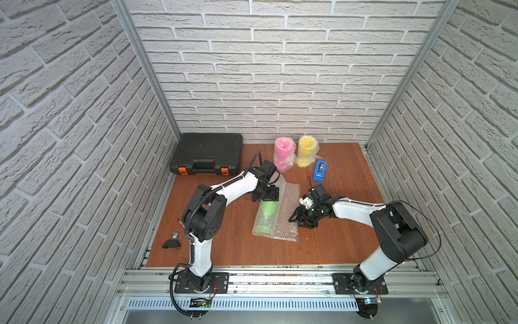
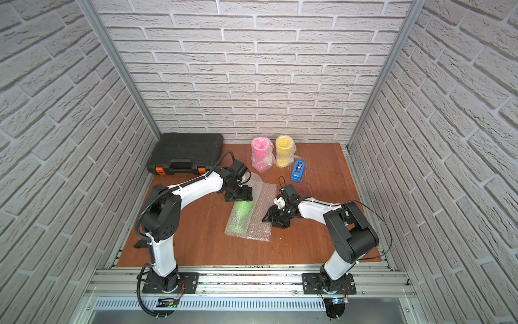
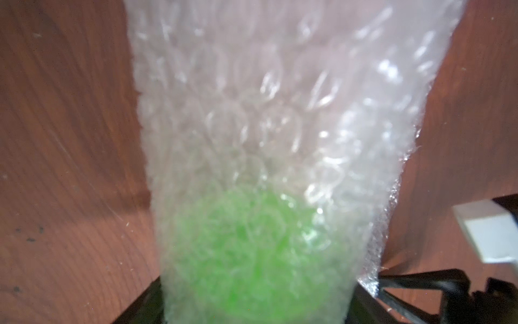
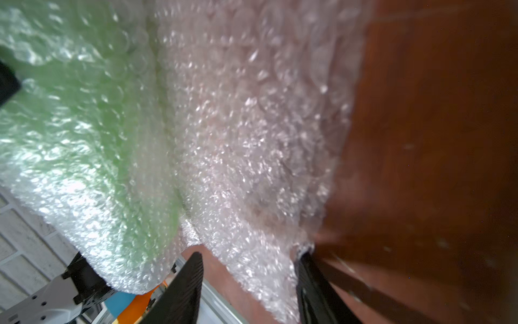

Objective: Wrap wine glasses in bubble wrap
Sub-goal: Wrap the wine glass in bubble wrap.

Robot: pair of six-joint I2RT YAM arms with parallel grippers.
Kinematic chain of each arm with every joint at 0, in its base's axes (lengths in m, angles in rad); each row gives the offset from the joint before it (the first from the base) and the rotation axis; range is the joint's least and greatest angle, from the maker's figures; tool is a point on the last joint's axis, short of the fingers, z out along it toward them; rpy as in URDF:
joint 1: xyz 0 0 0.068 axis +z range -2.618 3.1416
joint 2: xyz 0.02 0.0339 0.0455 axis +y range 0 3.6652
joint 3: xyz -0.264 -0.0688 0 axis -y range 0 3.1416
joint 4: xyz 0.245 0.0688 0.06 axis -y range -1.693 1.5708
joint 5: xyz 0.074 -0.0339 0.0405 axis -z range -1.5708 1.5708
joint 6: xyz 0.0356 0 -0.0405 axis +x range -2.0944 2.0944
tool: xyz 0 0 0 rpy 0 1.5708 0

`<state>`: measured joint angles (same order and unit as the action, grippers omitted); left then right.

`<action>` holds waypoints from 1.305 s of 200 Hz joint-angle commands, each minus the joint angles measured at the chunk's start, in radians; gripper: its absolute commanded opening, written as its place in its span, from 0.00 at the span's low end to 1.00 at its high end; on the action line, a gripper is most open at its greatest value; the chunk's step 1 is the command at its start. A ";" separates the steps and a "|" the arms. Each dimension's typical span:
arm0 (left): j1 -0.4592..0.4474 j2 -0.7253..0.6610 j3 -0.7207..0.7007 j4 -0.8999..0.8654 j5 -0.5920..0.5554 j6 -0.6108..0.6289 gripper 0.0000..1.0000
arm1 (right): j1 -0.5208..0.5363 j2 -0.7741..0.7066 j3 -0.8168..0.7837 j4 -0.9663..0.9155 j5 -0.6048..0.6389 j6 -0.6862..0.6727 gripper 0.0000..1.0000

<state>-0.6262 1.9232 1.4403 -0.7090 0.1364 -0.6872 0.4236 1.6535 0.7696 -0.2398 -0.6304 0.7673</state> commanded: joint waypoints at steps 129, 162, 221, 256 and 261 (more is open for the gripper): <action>0.030 -0.024 -0.094 0.065 -0.038 -0.090 0.78 | 0.240 -0.099 0.183 -0.149 0.313 0.142 0.03; 0.028 -0.024 -0.102 0.079 -0.028 -0.099 0.77 | 0.338 -0.059 0.306 -0.112 0.386 0.188 0.03; 0.031 -0.031 -0.114 0.084 -0.024 -0.104 0.77 | 0.423 -0.008 0.341 -0.093 0.445 0.203 0.27; 0.034 -0.030 -0.121 0.099 -0.013 -0.118 0.77 | 0.471 0.025 0.357 -0.095 0.502 0.191 0.47; 0.033 -0.030 -0.120 0.099 -0.012 -0.119 0.77 | 0.477 0.032 0.364 -0.104 0.513 0.186 0.49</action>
<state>-0.6010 1.8778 1.3510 -0.6029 0.1501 -0.7849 0.8642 1.6501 1.1042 -0.3489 -0.1593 0.9646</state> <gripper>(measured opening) 0.773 0.456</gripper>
